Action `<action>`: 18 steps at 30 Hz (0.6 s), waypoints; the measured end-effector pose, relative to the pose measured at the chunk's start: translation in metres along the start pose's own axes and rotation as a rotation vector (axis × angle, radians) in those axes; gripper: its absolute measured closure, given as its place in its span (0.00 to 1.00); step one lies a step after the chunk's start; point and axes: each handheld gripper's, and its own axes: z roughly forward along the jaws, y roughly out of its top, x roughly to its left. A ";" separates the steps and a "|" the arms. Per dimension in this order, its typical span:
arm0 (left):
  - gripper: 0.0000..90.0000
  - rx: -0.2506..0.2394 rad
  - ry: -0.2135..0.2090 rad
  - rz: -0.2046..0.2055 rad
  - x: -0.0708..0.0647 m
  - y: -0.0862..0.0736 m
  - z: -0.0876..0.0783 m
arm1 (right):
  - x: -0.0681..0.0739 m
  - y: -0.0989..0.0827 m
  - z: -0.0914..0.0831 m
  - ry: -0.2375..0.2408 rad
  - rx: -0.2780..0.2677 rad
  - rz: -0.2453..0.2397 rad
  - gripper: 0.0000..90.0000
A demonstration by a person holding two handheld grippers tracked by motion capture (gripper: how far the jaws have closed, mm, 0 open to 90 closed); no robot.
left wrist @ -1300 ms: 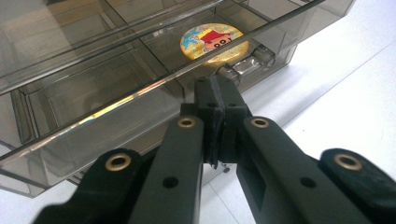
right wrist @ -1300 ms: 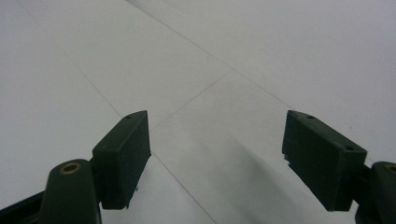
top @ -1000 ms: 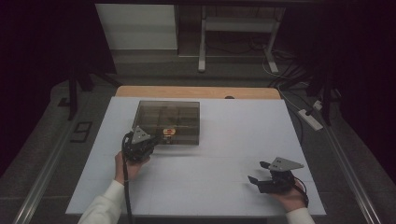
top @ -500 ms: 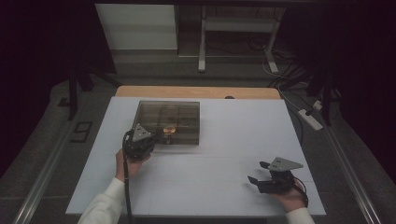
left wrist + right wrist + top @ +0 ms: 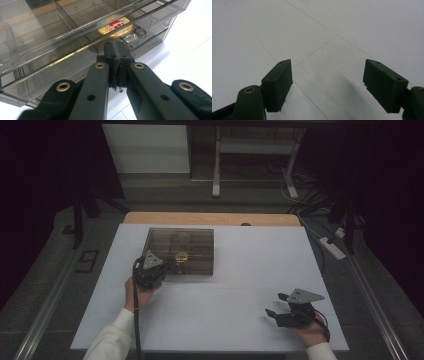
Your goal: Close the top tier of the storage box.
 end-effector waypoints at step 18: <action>0.99 -0.005 0.004 -0.016 0.005 0.004 0.007 | 0.000 0.000 0.001 0.001 0.004 -0.001 0.26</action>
